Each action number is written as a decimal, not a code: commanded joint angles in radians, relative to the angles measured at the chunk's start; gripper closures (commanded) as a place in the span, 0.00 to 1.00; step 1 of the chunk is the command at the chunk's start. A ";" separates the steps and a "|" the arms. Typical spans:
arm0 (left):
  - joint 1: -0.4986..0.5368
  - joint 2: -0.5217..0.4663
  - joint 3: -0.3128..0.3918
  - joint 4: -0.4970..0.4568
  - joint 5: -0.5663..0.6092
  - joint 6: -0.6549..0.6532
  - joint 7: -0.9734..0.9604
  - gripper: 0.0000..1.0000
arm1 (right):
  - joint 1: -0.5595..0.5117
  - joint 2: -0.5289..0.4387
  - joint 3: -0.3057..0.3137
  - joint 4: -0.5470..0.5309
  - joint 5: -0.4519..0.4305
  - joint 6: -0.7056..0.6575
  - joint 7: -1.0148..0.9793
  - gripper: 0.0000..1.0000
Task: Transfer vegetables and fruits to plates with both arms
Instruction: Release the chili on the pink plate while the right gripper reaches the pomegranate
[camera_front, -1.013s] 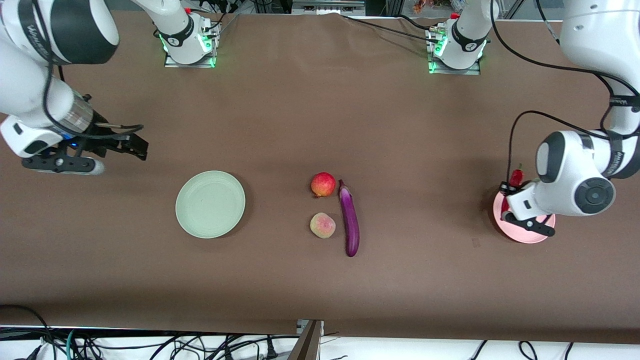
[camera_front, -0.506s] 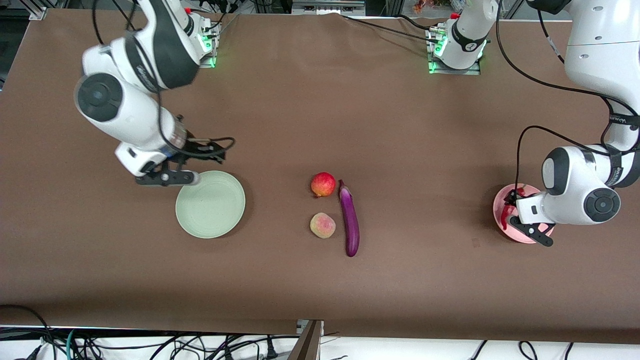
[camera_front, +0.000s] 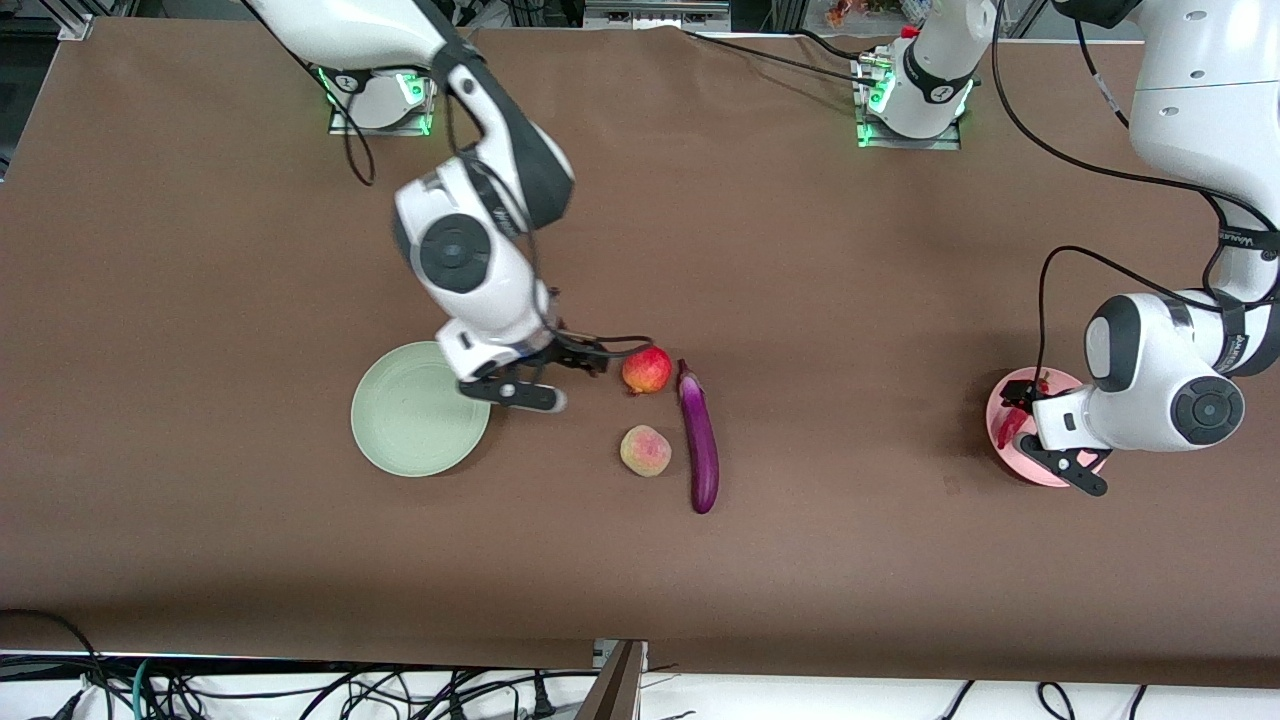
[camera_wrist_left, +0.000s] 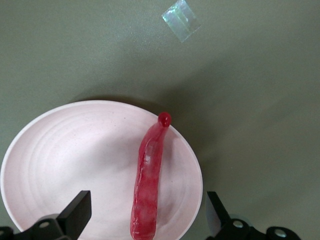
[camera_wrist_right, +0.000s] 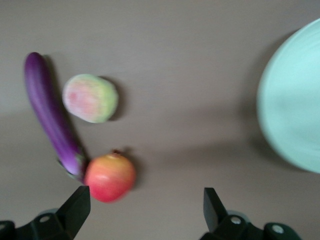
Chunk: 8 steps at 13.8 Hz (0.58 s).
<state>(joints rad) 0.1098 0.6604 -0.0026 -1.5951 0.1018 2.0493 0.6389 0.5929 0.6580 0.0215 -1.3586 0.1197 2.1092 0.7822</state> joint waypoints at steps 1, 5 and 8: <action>0.007 0.007 -0.005 0.020 -0.024 -0.017 0.031 0.00 | 0.065 0.100 -0.011 0.078 -0.005 0.073 0.133 0.00; 0.007 0.008 -0.005 0.020 -0.024 -0.021 0.030 0.00 | 0.136 0.181 -0.014 0.078 -0.052 0.164 0.248 0.00; 0.007 0.008 -0.005 0.020 -0.051 -0.023 0.028 0.00 | 0.153 0.221 -0.015 0.075 -0.097 0.189 0.287 0.00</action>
<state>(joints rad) 0.1098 0.6622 -0.0030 -1.5951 0.0862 2.0456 0.6390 0.7347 0.8462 0.0175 -1.3179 0.0490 2.2942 1.0414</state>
